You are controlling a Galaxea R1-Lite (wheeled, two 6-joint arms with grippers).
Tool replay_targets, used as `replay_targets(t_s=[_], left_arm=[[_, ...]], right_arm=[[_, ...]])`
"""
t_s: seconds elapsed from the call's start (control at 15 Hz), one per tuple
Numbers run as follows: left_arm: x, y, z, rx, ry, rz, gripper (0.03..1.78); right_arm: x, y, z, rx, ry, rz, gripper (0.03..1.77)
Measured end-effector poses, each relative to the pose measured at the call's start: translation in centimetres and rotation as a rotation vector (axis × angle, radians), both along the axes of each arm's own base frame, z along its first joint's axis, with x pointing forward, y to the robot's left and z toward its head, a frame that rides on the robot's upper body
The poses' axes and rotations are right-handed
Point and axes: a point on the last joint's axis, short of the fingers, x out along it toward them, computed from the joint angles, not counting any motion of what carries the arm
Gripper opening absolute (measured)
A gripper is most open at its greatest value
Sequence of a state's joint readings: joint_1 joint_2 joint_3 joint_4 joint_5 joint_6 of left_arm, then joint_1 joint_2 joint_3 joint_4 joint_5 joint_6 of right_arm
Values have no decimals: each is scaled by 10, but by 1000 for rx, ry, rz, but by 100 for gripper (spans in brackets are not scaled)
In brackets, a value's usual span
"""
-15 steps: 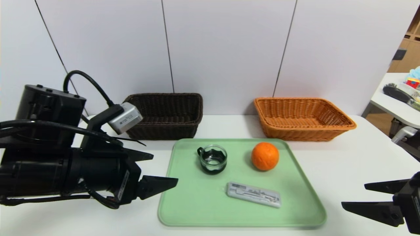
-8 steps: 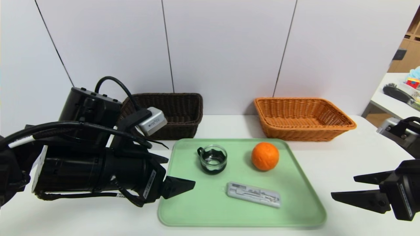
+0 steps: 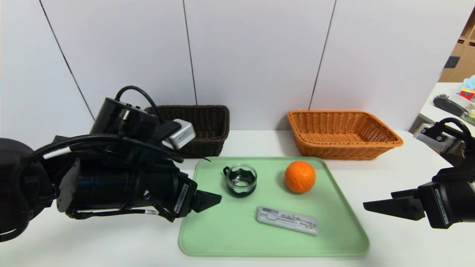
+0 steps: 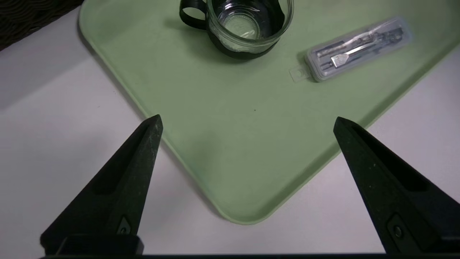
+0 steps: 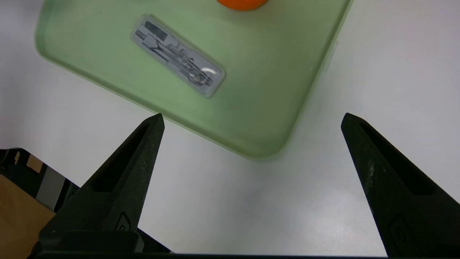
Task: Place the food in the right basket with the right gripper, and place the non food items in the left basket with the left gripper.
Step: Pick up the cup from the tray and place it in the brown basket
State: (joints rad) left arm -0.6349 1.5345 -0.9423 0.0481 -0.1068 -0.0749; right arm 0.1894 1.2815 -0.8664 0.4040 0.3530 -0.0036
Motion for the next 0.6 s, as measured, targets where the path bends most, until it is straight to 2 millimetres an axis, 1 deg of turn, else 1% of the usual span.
replay_targets(t_s=[0.13, 0.33, 0.6], left_arm=[[6, -13, -1, 29, -8, 47, 169], [17, -38, -4, 74, -32, 180, 169], [24, -64, -8, 92, 1, 337, 169]], right_arm=[[2, 1, -1, -7, 6, -6, 170], [2, 1, -2, -23, 10, -16, 170], [-1, 1, -1, -22, 8, -17, 170]])
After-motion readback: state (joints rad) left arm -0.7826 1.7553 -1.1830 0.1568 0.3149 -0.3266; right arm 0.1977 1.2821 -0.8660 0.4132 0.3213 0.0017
